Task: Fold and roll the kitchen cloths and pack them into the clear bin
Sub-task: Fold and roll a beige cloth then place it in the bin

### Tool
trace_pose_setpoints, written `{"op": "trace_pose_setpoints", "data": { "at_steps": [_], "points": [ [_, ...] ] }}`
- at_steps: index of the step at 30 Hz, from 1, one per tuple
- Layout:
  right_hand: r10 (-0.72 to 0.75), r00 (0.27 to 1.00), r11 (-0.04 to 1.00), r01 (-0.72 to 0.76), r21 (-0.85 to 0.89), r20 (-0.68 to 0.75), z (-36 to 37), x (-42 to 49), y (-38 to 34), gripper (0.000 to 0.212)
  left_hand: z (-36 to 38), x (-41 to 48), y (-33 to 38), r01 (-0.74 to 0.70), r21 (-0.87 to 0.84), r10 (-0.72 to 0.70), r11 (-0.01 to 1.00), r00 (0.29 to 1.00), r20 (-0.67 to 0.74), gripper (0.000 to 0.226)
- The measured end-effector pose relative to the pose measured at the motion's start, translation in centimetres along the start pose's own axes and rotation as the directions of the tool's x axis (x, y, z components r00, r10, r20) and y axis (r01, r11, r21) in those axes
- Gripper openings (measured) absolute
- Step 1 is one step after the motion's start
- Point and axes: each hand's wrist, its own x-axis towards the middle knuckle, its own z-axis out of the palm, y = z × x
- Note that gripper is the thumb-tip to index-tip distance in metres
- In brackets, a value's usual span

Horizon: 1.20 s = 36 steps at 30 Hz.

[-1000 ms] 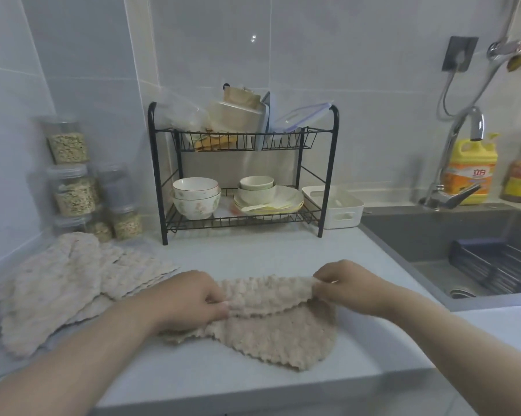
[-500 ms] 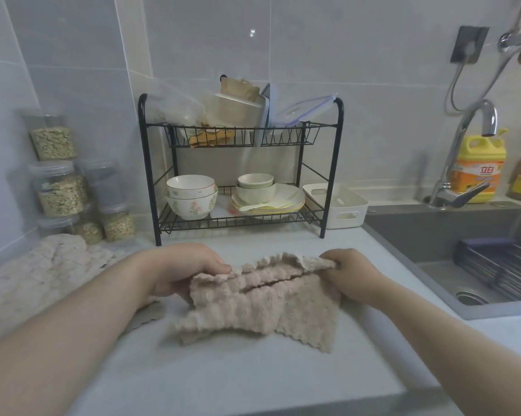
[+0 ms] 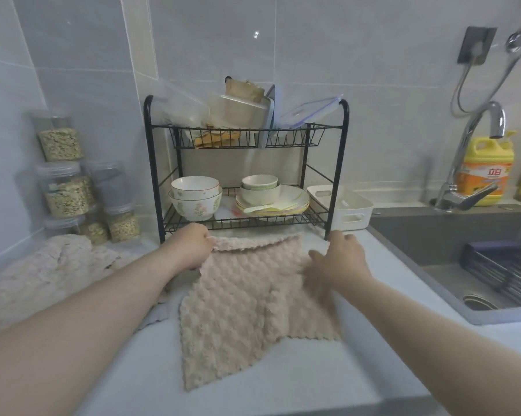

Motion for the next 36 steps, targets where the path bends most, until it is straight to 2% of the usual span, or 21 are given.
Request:
{"op": "trace_pose_setpoints", "data": {
  "at_steps": [1, 2, 3, 5, 7, 9, 11, 13, 16, 18, 20, 22, 24, 26, 31, 36],
  "points": [
    [-0.173, 0.985, 0.981, 0.171, -0.094, -0.008, 0.4, -1.5, -0.2, 0.037, 0.2, 0.3, -0.3, -0.007, 0.044, 0.007, 0.999, 1.0, -0.003, 0.033],
    [-0.34, 0.939, 0.931, 0.343, -0.124, 0.048, 0.8, -2.9, -0.5, 0.031, 0.5, 0.3, -0.6, -0.019, 0.078, 0.02, 0.997, 1.0, -0.013, 0.029],
    [-0.432, 0.887, 0.884, 0.452, -0.117, 0.165, 0.9, -4.1, -0.6, 0.031, 0.6, 0.0, -0.7, -0.036, 0.116, 0.042, 0.993, 0.998, -0.047, 0.025],
    [-0.434, 0.825, 0.855, 0.504, -0.123, 0.362, 0.9, -5.3, -0.4, 0.035, 1.2, -1.4, -0.6, -0.12, 0.268, 0.175, 0.956, 0.966, -0.191, 0.023],
    [-0.425, 0.816, 0.841, 0.516, -0.162, 0.392, 0.1, -5.7, 0.1, 0.037, 2.1, -3.8, 0.0, -0.228, 0.358, 0.318, 0.905, 0.924, -0.215, 0.029],
    [-0.427, 0.8, 0.826, 0.534, -0.178, 0.421, -1.2, -6.1, 0.4, 0.038, 2.9, -6.0, 0.5, -0.288, 0.323, 0.317, 0.902, 0.948, -0.039, 0.037],
    [-0.41, 0.775, 0.833, 0.533, -0.148, 0.481, -2.7, -6.4, 0.6, 0.037, 3.6, -7.2, -0.2, -0.301, 0.318, 0.251, 0.899, 0.949, 0.19, 0.048],
    [-0.371, 0.795, 0.88, 0.466, -0.091, 0.481, -3.7, -5.7, 0.3, 0.027, 3.4, -7.1, -1.0, -0.325, 0.318, 0.242, 0.891, 0.931, 0.275, 0.053],
    [-0.343, 0.887, 0.911, 0.395, -0.12, 0.31, -3.1, -2.6, 0.4, 0.025, 2.5, -5.1, -1.2, -0.302, 0.252, 0.273, 0.919, 0.951, 0.143, 0.037],
    [-0.271, 0.917, 0.93, 0.328, -0.166, 0.294, -1.7, -0.5, 0.6, 0.028, 1.5, -3.3, -1.4, -0.239, 0.165, 0.216, 0.957, 0.965, 0.146, 0.035],
    [-0.229, 0.916, 0.951, 0.283, -0.126, 0.33, -0.8, 0.1, 0.6, 0.027, 1.0, -2.0, -1.7, -0.171, 0.026, 0.158, 0.985, 0.952, 0.263, 0.049],
    [-0.286, 0.89, 0.942, 0.328, -0.064, 0.356, -1.3, -0.5, 0.8, 0.031, 0.8, -1.7, -2.0, -0.18, -0.026, 0.179, 0.983, 0.931, 0.318, 0.05],
    [-0.368, 0.823, 0.897, 0.437, -0.069, 0.432, -2.2, -1.0, 1.4, 0.041, 0.7, -2.0, -2.5, -0.258, 0.036, 0.226, 0.965, 0.896, 0.382, 0.054],
    [-0.365, 0.784, 0.868, 0.482, -0.122, 0.502, -2.5, -1.1, 2.4, 0.049, 0.8, -2.5, -2.9, -0.322, 0.084, 0.258, 0.943, 0.867, 0.427, 0.066],
    [-0.308, 0.849, 0.933, 0.358, -0.038, 0.429, -1.5, -1.3, 3.4, 0.044, 1.8, -3.0, -4.4, -0.292, 0.02, 0.28, 0.956, 0.932, 0.231, 0.054],
    [-0.291, 0.871, 0.951, 0.31, 0.018, 0.395, -1.4, -2.0, 3.6, 0.041, 2.3, -3.8, -5.4, -0.185, -0.15, 0.211, 0.971, 0.96, 0.183, 0.04]
  ]
}}
